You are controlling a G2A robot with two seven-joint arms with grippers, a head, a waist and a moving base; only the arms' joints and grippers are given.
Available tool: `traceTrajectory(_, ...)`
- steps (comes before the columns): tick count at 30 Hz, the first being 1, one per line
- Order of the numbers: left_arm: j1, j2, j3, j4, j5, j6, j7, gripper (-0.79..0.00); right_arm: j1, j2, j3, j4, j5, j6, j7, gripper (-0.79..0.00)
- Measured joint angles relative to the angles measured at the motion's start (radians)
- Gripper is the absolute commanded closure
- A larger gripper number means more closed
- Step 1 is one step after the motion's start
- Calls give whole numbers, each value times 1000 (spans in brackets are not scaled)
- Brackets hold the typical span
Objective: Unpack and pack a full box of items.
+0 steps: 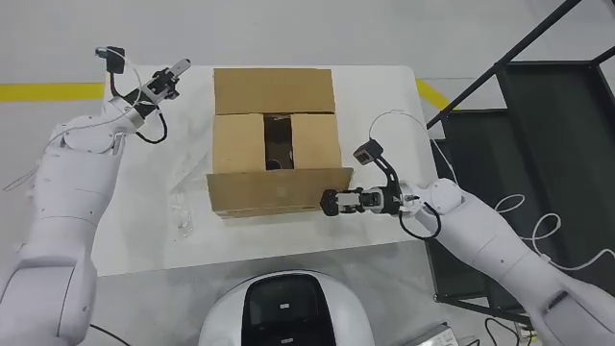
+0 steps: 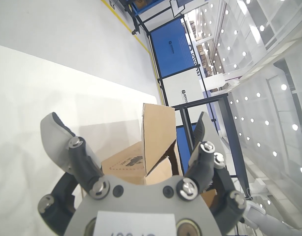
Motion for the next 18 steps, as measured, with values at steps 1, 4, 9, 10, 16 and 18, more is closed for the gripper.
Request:
traceTrajectory(1,-15,-2,5,15,1,1,-10,-785,6,-6,-2,10,-20,-7,-15,-785)
traceTrajectory(4,-45,-11,22,56,4,-5,-29,-785,14,-17,-3,21,-68,-15,-50,-785)
traceTrajectory(9,-80,-31,59,115,12,-23,-68,-785,8,-25,10,20,-102,-27,-77,-785)
traceTrajectory(10,-86,-35,65,128,11,-28,-77,-785,4,-26,15,20,-104,-29,-77,-785)
traceTrajectory(16,-104,-55,88,171,-13,-53,-127,-785,-4,-31,33,28,-109,-19,-57,-785)
traceTrajectory(18,-105,-62,93,174,-29,-66,-143,-785,-2,-33,37,31,-109,-16,-51,-785)
